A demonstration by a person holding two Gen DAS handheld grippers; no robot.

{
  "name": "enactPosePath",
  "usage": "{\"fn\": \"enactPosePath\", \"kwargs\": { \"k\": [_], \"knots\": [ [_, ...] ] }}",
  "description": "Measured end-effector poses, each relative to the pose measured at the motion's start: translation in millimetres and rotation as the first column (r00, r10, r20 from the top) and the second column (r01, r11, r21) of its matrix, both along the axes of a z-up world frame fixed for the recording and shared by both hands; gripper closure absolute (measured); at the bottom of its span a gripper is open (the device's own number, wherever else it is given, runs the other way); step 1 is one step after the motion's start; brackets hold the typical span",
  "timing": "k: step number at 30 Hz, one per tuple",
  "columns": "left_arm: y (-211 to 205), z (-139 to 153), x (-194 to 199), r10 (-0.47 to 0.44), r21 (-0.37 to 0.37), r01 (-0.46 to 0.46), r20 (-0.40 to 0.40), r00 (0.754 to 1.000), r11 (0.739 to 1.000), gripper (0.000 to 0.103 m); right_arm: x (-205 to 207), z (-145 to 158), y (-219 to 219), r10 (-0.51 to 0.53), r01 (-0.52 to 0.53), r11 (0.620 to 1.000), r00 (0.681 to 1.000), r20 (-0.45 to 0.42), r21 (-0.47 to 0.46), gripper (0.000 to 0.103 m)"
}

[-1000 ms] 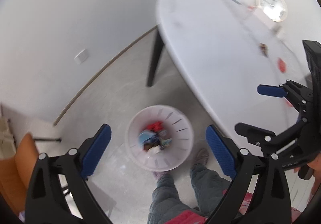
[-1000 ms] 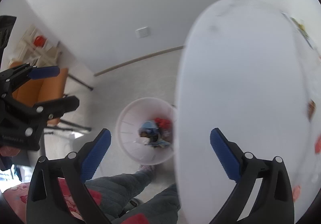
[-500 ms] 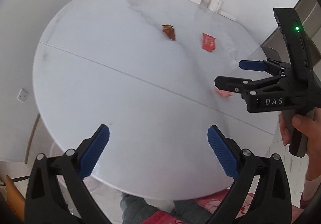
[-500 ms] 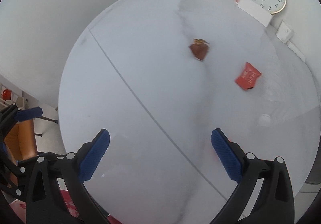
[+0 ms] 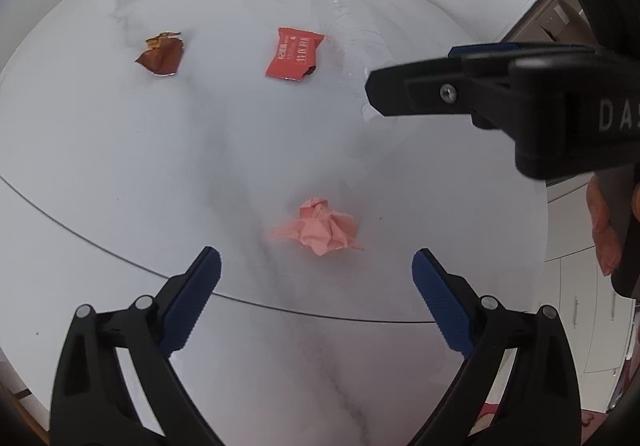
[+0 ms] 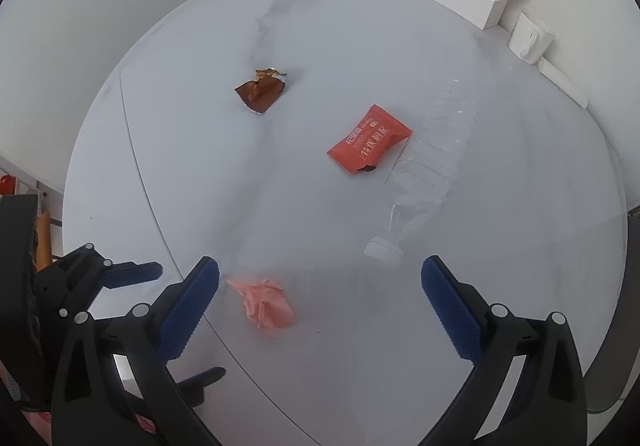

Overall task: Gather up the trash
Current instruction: 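Return both tools to the table and grasp the pink paper with the left tool, then grasp the clear plastic bottle with the right tool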

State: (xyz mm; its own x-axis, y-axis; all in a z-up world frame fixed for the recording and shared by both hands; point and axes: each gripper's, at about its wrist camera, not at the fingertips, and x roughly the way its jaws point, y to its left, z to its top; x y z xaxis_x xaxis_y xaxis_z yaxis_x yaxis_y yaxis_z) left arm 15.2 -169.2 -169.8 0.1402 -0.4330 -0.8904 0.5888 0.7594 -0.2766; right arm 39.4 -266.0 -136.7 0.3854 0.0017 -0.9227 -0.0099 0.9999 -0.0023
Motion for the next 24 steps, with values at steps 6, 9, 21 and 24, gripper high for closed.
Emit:
{"fn": "enactPosePath", "kwargs": {
  "k": [6, 9, 21, 24],
  "knots": [
    [-24, -21, 6, -0.032, 0.036, 0.033, -0.023, 0.999, 0.999, 0.023, 9, -6, -25, -0.053, 0.053, 0.999, 0.999, -0.004, 0.007, 0.003],
    [-27, -29, 12, -0.032, 0.038, 0.034, -0.051, 0.998, 0.999, 0.027, 11, -10, -35, -0.076, 0.076, 0.997, 0.997, -0.011, -0.003, 0.003],
    [-41, -44, 11, -0.062, 0.053, 0.066, -0.077, 0.995, 0.996, 0.045, 19, -29, -58, -0.131, 0.131, 0.991, 0.990, -0.050, 0.002, 0.003],
    [-41, -43, 11, -0.062, 0.048, 0.066, -0.086, 0.994, 0.997, 0.052, 20, -31, -62, -0.147, 0.147, 0.989, 0.988, -0.054, 0.000, 0.003]
  ]
}}
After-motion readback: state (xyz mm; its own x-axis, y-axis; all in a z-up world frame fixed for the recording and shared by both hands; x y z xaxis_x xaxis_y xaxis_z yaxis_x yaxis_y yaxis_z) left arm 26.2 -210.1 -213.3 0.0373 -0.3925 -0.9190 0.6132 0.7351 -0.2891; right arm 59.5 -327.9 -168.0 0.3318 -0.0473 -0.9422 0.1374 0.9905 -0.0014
